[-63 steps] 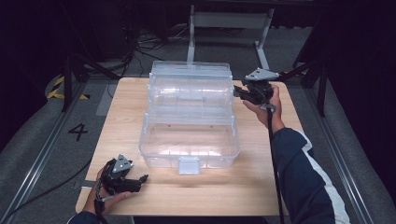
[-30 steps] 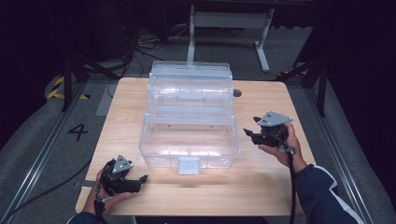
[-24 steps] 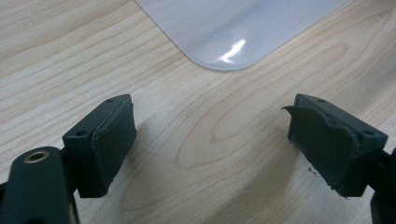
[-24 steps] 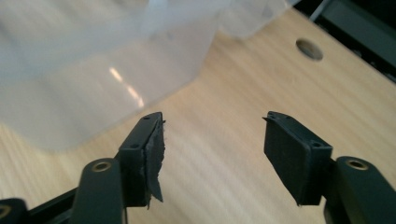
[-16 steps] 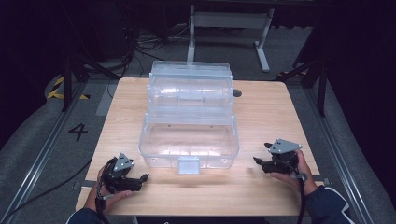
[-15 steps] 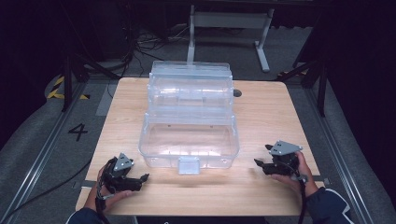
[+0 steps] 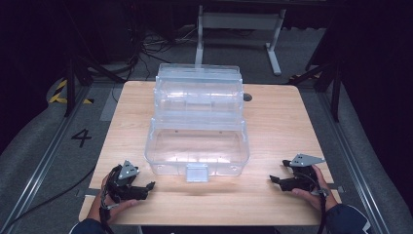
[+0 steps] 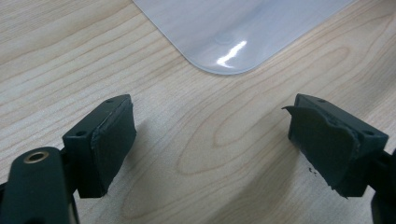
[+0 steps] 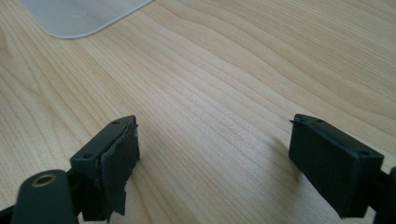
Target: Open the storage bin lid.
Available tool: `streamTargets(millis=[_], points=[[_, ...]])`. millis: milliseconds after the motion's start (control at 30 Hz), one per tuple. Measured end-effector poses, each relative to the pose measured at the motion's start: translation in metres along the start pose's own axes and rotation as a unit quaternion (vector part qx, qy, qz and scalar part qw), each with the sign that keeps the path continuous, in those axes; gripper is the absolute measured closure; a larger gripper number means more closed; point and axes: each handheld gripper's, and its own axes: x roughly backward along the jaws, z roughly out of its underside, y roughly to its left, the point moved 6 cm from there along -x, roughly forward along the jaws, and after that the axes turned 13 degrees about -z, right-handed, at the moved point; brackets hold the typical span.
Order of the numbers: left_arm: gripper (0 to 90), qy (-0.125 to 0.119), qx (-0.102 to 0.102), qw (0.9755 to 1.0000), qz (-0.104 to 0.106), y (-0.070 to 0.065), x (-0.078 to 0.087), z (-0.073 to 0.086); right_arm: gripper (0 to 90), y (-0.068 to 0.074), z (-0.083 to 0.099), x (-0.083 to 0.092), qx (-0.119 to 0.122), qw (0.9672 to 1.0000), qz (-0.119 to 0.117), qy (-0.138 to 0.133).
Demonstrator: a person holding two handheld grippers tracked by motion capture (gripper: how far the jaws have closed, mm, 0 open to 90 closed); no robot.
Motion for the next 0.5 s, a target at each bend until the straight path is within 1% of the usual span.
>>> streamTargets(millis=[167,400,467,500], points=[[15.3,0.000,0.000,1.0000,0.000,0.0001,-0.0001,0.0000,15.5,-0.0012,-0.0006,-0.0006,0.008,0.9999,-0.006,0.003],[15.1,0.001,-0.005,1.0000,-0.003,0.0016,-0.0001,-0.0005,15.2,-0.0016,-0.0009,-0.0009,0.009,0.9999,-0.008,0.003],[15.0,-0.001,-0.004,1.0000,-0.005,0.0016,-0.0007,-0.0008,15.2,-0.0016,-0.0009,-0.0009,0.009,0.9999,-0.008,0.003],[14.9,0.001,-0.001,1.0000,-0.002,0.0007,-0.0006,-0.0006,15.2,-0.0016,-0.0009,-0.0009,0.009,0.9999,-0.008,0.003]])
